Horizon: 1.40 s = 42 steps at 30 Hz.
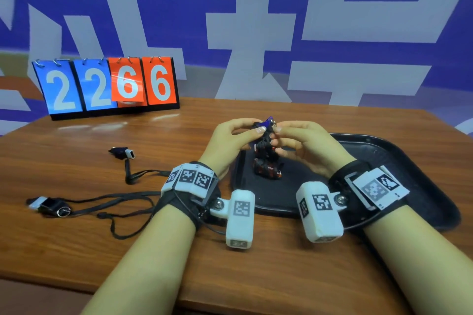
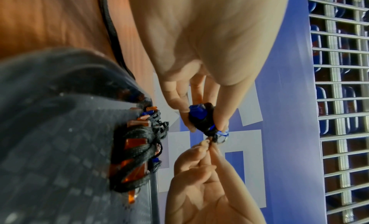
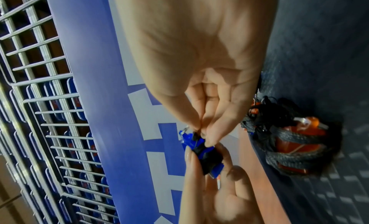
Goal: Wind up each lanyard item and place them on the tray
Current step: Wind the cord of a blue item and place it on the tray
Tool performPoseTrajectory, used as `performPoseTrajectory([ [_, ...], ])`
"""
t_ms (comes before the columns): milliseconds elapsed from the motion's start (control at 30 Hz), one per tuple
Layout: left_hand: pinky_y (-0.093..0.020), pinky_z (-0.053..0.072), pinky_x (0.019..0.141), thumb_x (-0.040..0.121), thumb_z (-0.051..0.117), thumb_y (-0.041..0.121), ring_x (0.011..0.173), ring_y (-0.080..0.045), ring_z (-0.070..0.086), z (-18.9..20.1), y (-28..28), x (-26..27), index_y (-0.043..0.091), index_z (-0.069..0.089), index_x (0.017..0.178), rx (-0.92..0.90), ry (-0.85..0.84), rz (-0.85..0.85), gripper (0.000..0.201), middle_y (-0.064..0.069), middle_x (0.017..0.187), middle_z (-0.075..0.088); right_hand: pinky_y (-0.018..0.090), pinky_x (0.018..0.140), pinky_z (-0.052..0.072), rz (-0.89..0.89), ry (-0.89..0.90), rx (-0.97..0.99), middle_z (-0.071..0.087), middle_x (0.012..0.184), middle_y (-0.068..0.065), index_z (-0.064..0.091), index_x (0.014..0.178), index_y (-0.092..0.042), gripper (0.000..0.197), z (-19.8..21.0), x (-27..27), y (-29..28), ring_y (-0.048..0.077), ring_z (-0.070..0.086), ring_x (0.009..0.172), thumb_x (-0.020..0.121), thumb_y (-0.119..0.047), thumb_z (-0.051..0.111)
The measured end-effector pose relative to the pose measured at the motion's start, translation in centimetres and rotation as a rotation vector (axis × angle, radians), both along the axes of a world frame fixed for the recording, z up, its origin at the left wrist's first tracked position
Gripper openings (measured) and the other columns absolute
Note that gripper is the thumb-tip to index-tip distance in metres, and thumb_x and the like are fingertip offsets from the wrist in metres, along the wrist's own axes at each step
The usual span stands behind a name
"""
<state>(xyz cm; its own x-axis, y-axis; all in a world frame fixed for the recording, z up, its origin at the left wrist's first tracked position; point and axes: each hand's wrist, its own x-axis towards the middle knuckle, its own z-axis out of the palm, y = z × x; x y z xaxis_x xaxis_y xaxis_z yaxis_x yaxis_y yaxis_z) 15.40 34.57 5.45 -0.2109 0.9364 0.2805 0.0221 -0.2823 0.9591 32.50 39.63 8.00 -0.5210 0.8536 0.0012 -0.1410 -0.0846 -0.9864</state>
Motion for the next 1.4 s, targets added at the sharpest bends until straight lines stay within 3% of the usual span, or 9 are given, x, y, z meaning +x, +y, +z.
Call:
performPoseTrajectory([
  [333, -0.041, 0.05, 0.09, 0.091, 0.068, 0.012, 0.103, -0.024, 0.067, 0.1, -0.2, -0.1, 0.006, 0.071, 0.114, -0.007, 0.057, 0.011, 0.024, -0.015, 0.114, 0.072, 0.019, 0.049, 0.051, -0.138, -0.097, 0.131, 0.065, 0.08, 0.008, 0.067, 0.098, -0.001, 0.009, 0.0, -0.6, -0.8, 0.008, 0.064, 0.06, 0.092, -0.008, 0.064],
  [567, -0.033, 0.054, 0.094, 0.085, 0.075, 0.008, 0.1, -0.014, 0.067, 0.4, -0.5, -0.1, 0.012, 0.075, 0.105, 0.058, 0.217, 0.099, 0.021, -0.005, 0.11, 0.068, 0.018, 0.055, 0.054, -0.05, -0.054, 0.019, 0.07, 0.08, 0.011, 0.068, 0.099, 0.004, 0.014, 0.1, -0.5, -1.0, 0.013, 0.07, 0.063, 0.095, -0.005, 0.059],
  [733, -0.033, 0.051, 0.099, 0.082, 0.078, 0.012, 0.102, -0.018, 0.067, 0.3, -0.3, -0.8, 0.018, 0.076, 0.105, 0.072, 0.358, 0.125, 0.024, -0.003, 0.108, 0.068, 0.023, 0.062, 0.057, 0.014, -0.031, -0.012, 0.07, 0.087, 0.019, 0.065, 0.105, 0.012, 0.019, 0.5, 0.0, -0.6, 0.022, 0.073, 0.074, 0.093, 0.0, 0.056],
  [833, -0.041, 0.051, 0.1, 0.084, 0.077, 0.015, 0.103, -0.018, 0.067, 0.2, -0.2, -0.8, 0.017, 0.076, 0.106, 0.032, 0.321, 0.116, 0.023, -0.002, 0.109, 0.069, 0.023, 0.065, 0.057, 0.054, -0.035, 0.031, 0.072, 0.09, 0.019, 0.07, 0.104, 0.008, 0.021, 0.3, 0.2, -0.4, 0.022, 0.073, 0.08, 0.09, -0.008, 0.067],
  [967, -0.054, 0.045, 0.105, 0.087, 0.073, 0.011, 0.113, -0.028, 0.066, 0.4, -0.5, -0.4, 0.011, 0.074, 0.112, -0.022, 0.119, -0.013, 0.025, -0.012, 0.119, 0.069, 0.016, 0.061, 0.055, 0.028, -0.038, 0.092, 0.073, 0.079, 0.009, 0.073, 0.095, 0.002, 0.015, 0.3, 0.5, -0.2, 0.014, 0.071, 0.07, 0.087, -0.01, 0.071],
  [1100, -0.043, 0.042, 0.098, 0.086, 0.066, 0.013, 0.108, -0.023, 0.064, 0.8, -1.0, -0.3, 0.003, 0.068, 0.12, -0.057, -0.056, -0.15, 0.035, -0.016, 0.121, 0.069, 0.015, 0.059, 0.054, 0.039, -0.016, 0.14, 0.071, 0.071, 0.004, 0.072, 0.09, -0.002, 0.008, 0.4, 0.6, -0.2, 0.009, 0.068, 0.063, 0.088, -0.008, 0.069],
  [1233, -0.024, 0.051, 0.08, 0.087, 0.063, 0.019, 0.098, -0.015, 0.066, 0.9, -1.1, -0.3, 0.012, 0.066, 0.123, -0.066, -0.114, -0.225, 0.037, -0.007, 0.113, 0.072, 0.018, 0.06, 0.054, 0.072, -0.049, 0.206, 0.068, 0.07, 0.0, 0.069, 0.088, -0.007, 0.005, 0.7, 0.8, -0.2, 0.009, 0.065, 0.065, 0.09, -0.01, 0.066],
  [1300, -0.021, 0.053, 0.075, 0.091, 0.06, 0.018, 0.093, -0.015, 0.067, 0.9, -1.0, -0.1, 0.013, 0.065, 0.124, -0.065, -0.116, -0.232, 0.034, -0.006, 0.109, 0.072, 0.02, 0.059, 0.054, 0.096, -0.049, 0.2, 0.066, 0.073, 0.0, 0.067, 0.088, -0.01, 0.005, 0.8, 1.0, -0.1, 0.01, 0.064, 0.066, 0.092, -0.012, 0.065],
  [1400, -0.019, 0.053, 0.072, 0.095, 0.055, 0.017, 0.084, -0.013, 0.068, 1.0, -1.0, -0.2, 0.003, 0.063, 0.125, -0.031, -0.124, -0.213, 0.034, -0.007, 0.103, 0.073, 0.021, 0.061, 0.055, 0.15, -0.016, 0.123, 0.065, 0.084, 0.003, 0.063, 0.097, -0.009, 0.006, 0.7, 1.0, 0.0, 0.012, 0.065, 0.07, 0.095, -0.014, 0.06],
])
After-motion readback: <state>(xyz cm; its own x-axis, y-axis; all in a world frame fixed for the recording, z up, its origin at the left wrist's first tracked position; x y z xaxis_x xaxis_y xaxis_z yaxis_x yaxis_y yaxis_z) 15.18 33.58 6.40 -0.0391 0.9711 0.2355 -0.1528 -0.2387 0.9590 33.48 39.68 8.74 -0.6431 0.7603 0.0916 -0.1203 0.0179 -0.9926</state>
